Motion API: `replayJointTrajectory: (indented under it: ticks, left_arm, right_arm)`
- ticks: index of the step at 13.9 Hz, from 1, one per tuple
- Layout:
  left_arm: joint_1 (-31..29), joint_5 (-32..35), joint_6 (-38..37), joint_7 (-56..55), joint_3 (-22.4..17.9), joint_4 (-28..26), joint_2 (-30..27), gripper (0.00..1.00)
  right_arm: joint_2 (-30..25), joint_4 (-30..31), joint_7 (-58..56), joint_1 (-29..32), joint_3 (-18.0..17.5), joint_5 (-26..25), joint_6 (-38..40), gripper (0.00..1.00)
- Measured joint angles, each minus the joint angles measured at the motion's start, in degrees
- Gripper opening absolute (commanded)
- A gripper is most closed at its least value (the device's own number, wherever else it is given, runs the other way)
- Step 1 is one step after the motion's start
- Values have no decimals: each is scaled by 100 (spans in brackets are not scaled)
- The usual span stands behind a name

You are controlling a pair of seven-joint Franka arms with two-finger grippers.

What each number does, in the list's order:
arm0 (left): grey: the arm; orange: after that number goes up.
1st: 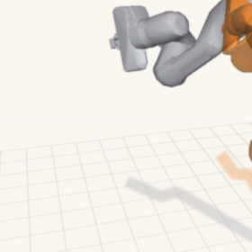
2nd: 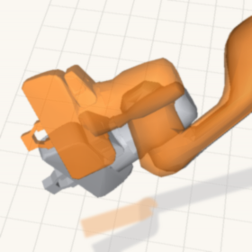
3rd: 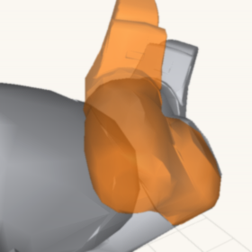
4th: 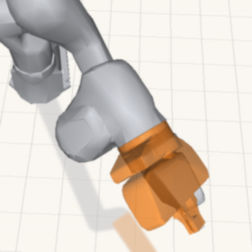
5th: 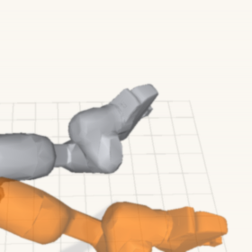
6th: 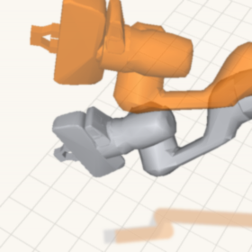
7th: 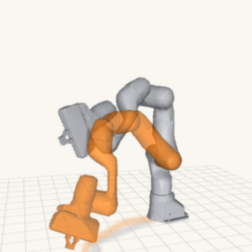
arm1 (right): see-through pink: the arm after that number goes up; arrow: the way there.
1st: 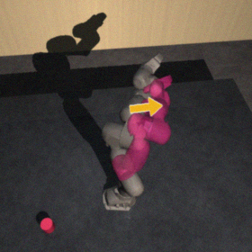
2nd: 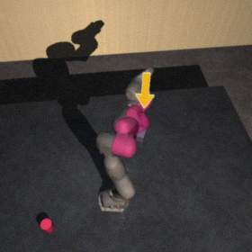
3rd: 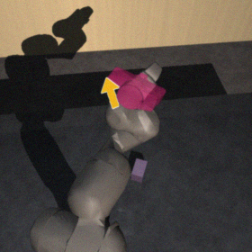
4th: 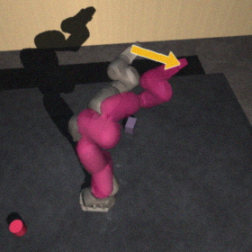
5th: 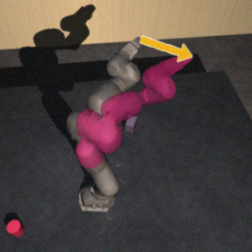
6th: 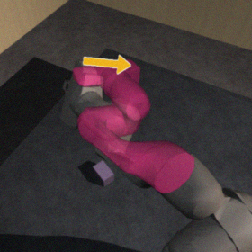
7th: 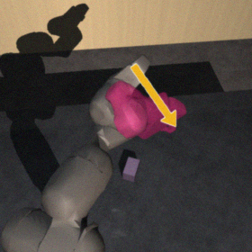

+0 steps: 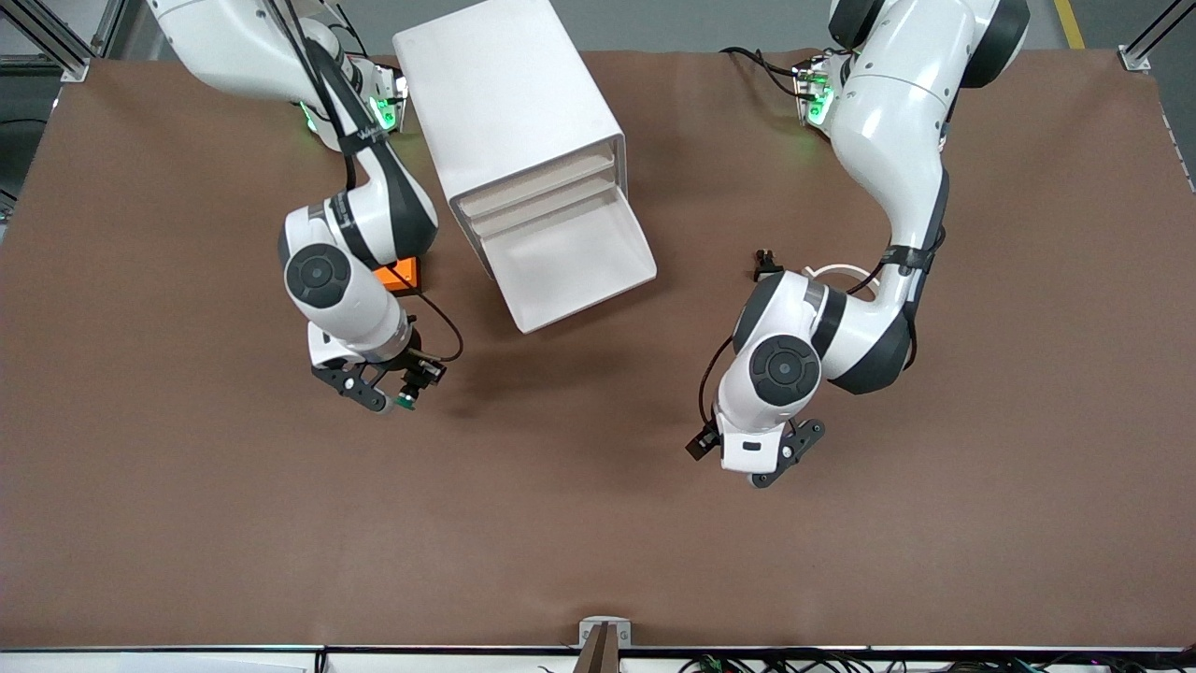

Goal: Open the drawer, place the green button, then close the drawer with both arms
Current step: 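Carry the green button with the right gripper into the open drawer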

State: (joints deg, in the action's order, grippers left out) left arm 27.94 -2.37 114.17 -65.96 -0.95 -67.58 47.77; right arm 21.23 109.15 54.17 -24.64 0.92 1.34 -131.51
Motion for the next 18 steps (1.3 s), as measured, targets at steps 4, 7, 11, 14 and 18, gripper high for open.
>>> replayJointTrajectory:
  ticks: [4,7,11,14,18]
  left_arm:
    - [-2,0,0,0,0,0,0,100]
    - [3,0,9,0,0,-1,0,100]
    - [24,0,35,0,53,0,0,100]
    - [44,0,40,0,229,1,0,100]
    - [55,0,40,0,504,0,0,100]
  right_arm:
    - [-205,2,1038,-592,-38,1,126,0]
    - [-256,4,1856,-1042,-49,2,146,0]
    - [-256,24,2905,-1609,-53,2,162,0]
    - [-256,50,3603,-1928,-54,2,166,0]
    - [-256,68,4363,-2325,-52,1,166,0]
